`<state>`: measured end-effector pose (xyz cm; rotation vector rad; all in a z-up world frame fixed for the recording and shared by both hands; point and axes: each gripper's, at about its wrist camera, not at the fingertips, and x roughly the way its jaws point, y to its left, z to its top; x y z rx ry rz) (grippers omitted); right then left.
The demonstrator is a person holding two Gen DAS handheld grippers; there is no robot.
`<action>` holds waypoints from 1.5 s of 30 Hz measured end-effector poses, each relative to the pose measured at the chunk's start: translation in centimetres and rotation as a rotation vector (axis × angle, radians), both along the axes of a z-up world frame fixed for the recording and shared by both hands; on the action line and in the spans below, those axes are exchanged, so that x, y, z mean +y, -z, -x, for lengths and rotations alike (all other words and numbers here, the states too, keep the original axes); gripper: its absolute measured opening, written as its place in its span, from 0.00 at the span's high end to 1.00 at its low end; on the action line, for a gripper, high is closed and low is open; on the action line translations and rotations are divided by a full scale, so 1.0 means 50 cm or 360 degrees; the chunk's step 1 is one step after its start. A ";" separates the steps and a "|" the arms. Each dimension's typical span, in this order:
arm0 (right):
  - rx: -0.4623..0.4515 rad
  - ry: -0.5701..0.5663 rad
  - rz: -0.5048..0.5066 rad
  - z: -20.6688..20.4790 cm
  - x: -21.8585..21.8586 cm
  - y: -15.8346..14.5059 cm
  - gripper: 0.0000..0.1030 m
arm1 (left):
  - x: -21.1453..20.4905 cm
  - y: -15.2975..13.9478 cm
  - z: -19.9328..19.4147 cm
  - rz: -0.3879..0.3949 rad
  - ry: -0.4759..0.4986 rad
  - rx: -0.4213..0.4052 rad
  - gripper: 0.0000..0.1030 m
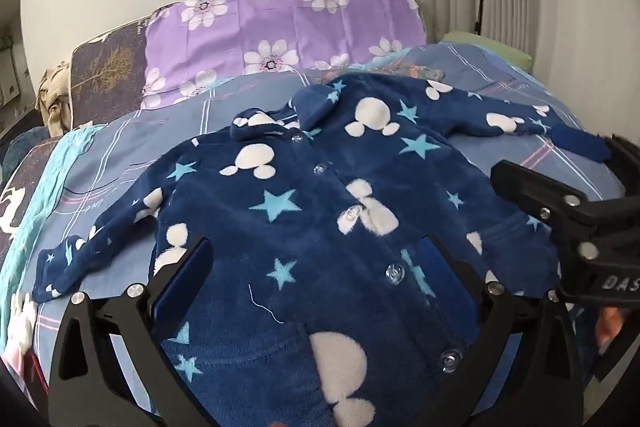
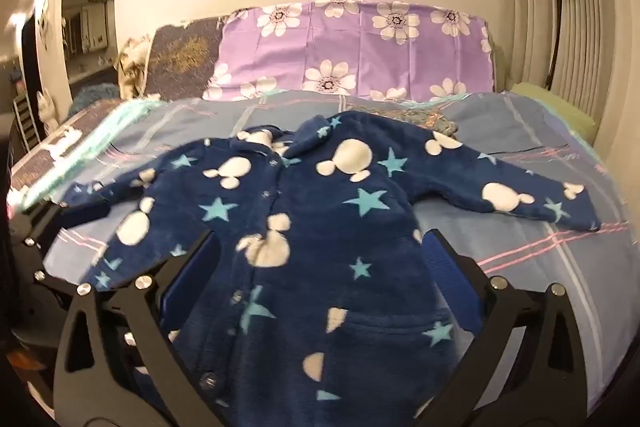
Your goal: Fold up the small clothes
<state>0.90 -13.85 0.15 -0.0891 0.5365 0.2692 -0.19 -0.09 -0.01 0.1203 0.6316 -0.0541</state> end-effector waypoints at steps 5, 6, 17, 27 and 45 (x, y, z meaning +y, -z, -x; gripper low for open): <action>0.0031 -0.0020 0.0095 -0.001 0.017 0.014 0.02 | -0.016 0.008 0.012 -0.0047 0.0072 0.0017 0.01; 0.0034 -0.0026 0.0097 -0.001 0.019 0.015 0.02 | -0.018 0.009 0.007 -0.0054 0.0070 0.0027 0.01; 0.0127 0.0025 0.0027 -0.016 0.004 0.027 0.02 | 0.020 0.025 0.006 -0.0098 -0.0077 0.0052 0.01; 0.0141 0.0009 0.0057 -0.018 0.017 0.037 0.02 | 0.033 0.037 0.005 -0.0087 -0.0126 0.0103 0.01; 0.0197 0.0008 0.0105 -0.033 0.043 0.054 0.02 | 0.073 0.065 -0.003 0.0018 -0.0128 0.0161 0.01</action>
